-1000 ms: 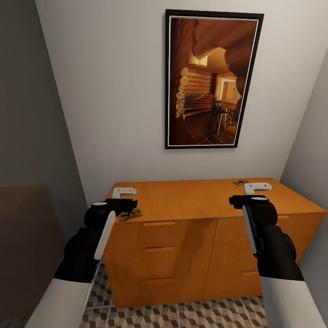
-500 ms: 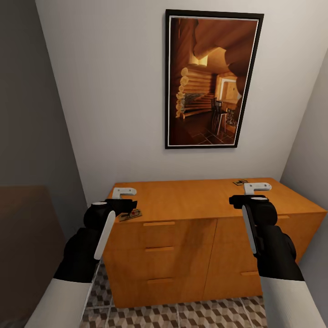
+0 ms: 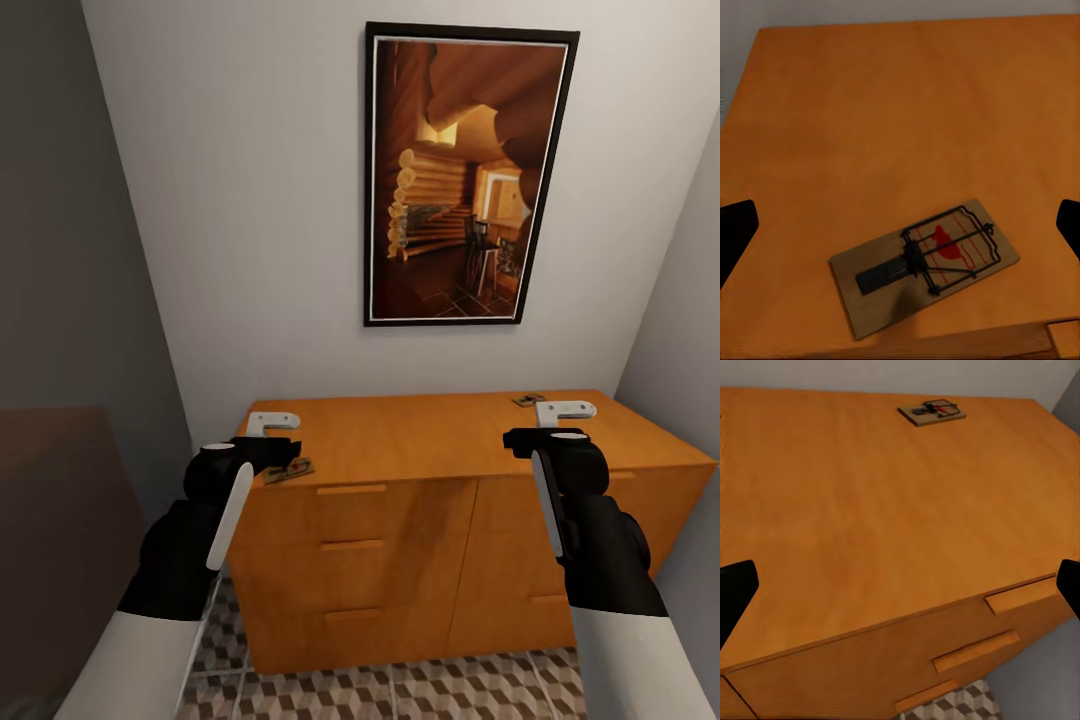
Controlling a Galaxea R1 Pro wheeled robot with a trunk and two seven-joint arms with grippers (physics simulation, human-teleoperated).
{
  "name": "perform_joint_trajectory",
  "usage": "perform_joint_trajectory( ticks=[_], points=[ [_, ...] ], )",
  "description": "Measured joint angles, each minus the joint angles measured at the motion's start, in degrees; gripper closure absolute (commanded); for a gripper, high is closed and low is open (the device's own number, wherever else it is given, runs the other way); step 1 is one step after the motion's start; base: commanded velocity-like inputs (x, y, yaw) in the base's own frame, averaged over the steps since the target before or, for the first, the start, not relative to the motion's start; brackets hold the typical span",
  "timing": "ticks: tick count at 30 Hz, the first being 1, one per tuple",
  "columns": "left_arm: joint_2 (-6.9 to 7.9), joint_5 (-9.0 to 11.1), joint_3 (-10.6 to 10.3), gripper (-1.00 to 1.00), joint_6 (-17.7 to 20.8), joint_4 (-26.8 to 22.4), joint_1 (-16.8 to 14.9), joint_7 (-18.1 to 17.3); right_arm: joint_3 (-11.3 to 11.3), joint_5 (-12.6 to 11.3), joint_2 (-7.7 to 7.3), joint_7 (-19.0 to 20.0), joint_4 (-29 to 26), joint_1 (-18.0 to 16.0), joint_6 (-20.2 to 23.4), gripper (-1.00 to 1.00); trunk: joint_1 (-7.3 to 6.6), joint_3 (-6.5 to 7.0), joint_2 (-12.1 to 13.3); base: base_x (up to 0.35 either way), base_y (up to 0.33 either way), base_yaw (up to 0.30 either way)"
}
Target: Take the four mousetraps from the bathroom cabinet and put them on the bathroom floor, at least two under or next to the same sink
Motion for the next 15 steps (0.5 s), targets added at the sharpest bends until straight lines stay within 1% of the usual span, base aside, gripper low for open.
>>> perform_joint_trajectory(
  ticks=[6,15],
  points=[
    [0.02,0.0,0.0,-1.0,0.01,-0.01,0.0,0.06,0.0,0.05,0.0,0.0,0.0,0.0,0.0,-1.0,0.0,0.0,0.0,-0.048,0.036,0.0],
    [0.05,0.0,0.0,-1.0,0.0,-0.01,0.0,0.07,0.0,0.09,0.02,0.01,0.0,0.0,0.0,-1.0,-0.01,0.0,0.0,-0.013,0.009,0.0]
  ],
)
